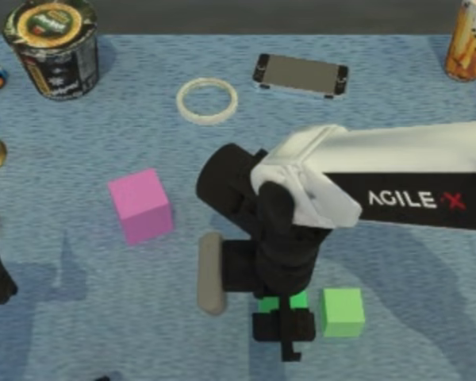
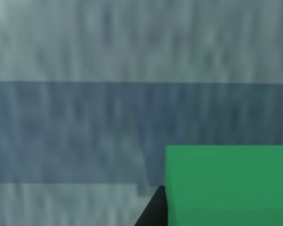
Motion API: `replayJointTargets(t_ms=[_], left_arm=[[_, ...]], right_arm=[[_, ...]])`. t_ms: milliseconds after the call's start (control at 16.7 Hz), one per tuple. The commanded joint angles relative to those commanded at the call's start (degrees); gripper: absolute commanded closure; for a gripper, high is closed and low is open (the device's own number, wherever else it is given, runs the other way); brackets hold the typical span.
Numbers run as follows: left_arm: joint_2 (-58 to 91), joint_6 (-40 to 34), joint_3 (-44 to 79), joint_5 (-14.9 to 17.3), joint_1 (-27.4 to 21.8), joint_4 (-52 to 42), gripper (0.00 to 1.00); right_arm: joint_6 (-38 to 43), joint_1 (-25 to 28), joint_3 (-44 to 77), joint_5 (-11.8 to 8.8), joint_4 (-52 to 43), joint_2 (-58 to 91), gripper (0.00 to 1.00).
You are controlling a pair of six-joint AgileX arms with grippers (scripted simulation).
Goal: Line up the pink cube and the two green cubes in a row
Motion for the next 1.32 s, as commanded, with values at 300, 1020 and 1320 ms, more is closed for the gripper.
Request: replayJointTargets(t_ms=[300,1020,1320], left_arm=[[0.00,0.00,0.00,0.00,0.00,0.00,0.00],[0.00,0.00,0.00,0.00,0.00,0.00,0.00],[0.00,0.00,0.00,0.00,0.00,0.00,0.00]], right_arm=[[0.00,0.00,0.00,0.00,0.00,0.00,0.55],[0.00,0.00,0.00,0.00,0.00,0.00,0.00],[-0.05,0.08,0.20,0.00,-0.21,-0.09,0.00]])
